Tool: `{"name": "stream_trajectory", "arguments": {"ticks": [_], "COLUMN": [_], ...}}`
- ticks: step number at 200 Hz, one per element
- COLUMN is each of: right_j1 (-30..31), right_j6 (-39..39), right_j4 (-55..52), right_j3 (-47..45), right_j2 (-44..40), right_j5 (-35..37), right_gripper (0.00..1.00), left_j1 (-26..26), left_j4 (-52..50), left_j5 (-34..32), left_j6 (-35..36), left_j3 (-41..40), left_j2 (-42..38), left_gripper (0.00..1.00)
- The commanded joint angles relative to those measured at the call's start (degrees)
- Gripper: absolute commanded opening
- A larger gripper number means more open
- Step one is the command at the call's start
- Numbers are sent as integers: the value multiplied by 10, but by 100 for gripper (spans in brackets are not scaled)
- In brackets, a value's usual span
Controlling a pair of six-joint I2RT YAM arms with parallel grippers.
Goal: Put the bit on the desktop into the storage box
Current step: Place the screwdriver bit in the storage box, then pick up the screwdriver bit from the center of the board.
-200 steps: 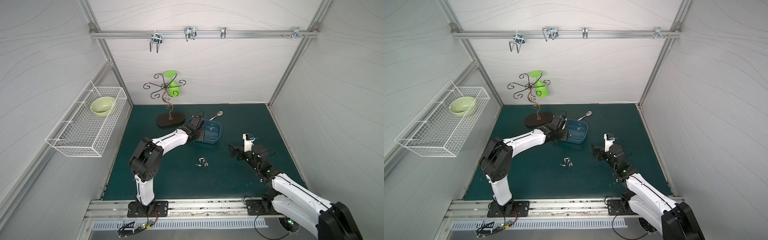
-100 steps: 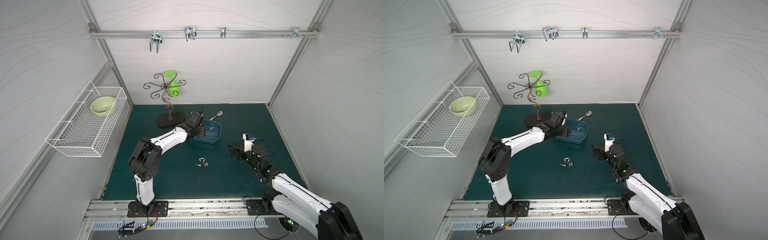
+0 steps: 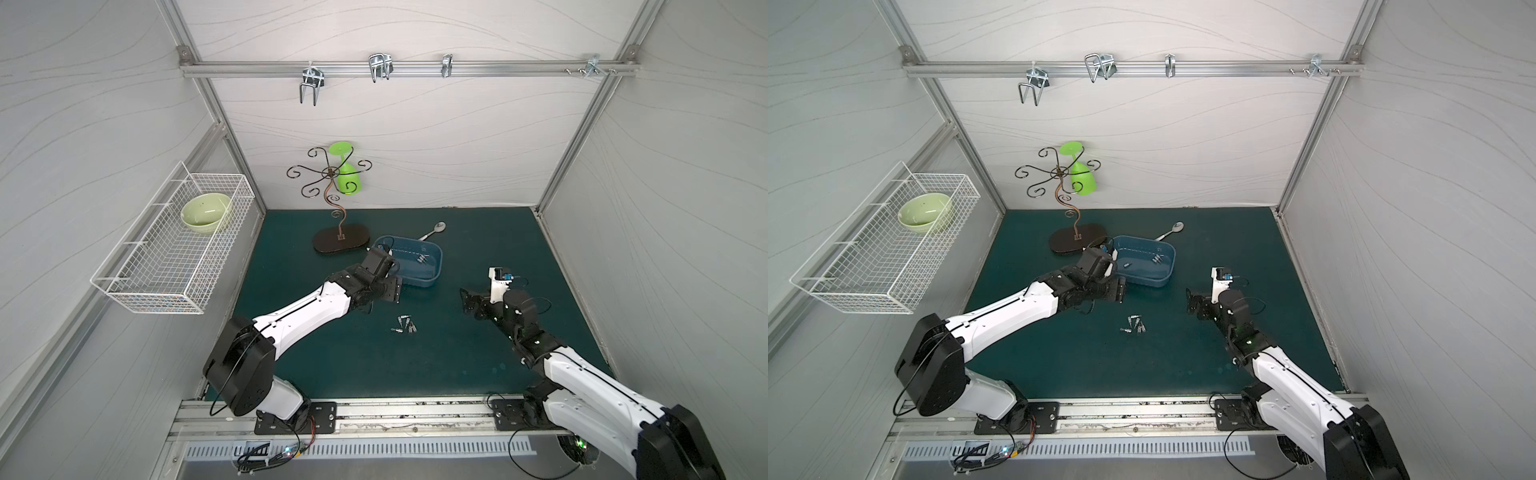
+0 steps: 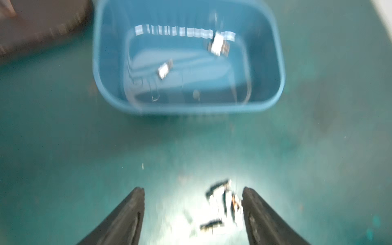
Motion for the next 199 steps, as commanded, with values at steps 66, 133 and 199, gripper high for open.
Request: {"name": "stream_trajectory", "arguments": {"ticks": [66, 133, 199], "right_j1": [-3, -3, -3], "right_j6": [8, 8, 9], "right_j4": [-18, -18, -16], "right_j3": [22, 23, 23], "right_j2": [3, 6, 9], "right_j5": [16, 17, 16], "right_gripper": [99, 99, 99], "left_j1": [-55, -74, -85], "left_j4": [-22, -12, -13], "left_j5": [-29, -25, -24], "left_j6": [-77, -93, -98], "left_j3": [-38, -29, -9], "left_j2": [-1, 50, 100], "left_gripper": [75, 66, 57]}}
